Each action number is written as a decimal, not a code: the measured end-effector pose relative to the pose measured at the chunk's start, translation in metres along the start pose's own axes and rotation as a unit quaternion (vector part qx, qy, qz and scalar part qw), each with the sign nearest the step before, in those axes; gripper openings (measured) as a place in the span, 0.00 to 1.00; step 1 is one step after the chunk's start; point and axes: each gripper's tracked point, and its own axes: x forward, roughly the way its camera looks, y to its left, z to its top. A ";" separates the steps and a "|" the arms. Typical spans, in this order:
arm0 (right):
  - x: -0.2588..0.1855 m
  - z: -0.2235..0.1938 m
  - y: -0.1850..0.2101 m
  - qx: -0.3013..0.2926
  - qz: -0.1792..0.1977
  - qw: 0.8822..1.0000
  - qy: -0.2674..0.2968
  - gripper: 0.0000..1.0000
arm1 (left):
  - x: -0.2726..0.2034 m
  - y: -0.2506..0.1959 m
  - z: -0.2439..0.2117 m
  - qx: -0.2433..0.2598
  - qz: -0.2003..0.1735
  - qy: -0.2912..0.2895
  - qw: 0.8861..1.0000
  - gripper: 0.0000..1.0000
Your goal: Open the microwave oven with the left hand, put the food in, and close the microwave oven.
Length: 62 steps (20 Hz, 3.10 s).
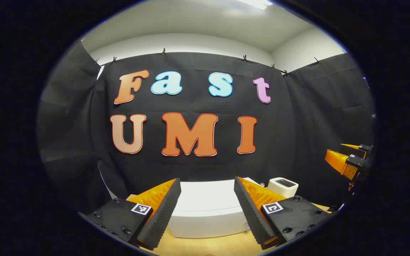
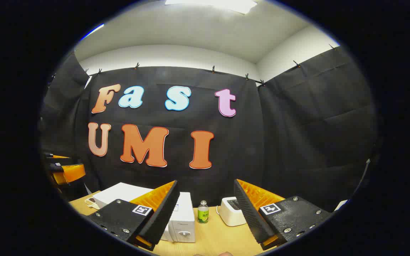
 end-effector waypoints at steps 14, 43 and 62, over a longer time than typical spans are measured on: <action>0.010 0.020 -0.004 -0.003 0.070 0.997 -0.026 0.97 | 0.001 -0.042 0.026 0.023 0.012 -0.022 0.999 0.97; 0.021 0.012 -0.014 0.014 0.064 0.998 -0.006 0.95 | 0.006 -0.029 0.032 0.031 0.027 -0.029 0.999 1.00; 0.020 0.002 -0.013 0.014 0.068 0.998 0.009 0.95 | 0.006 -0.041 0.020 0.040 0.024 -0.018 0.999 0.99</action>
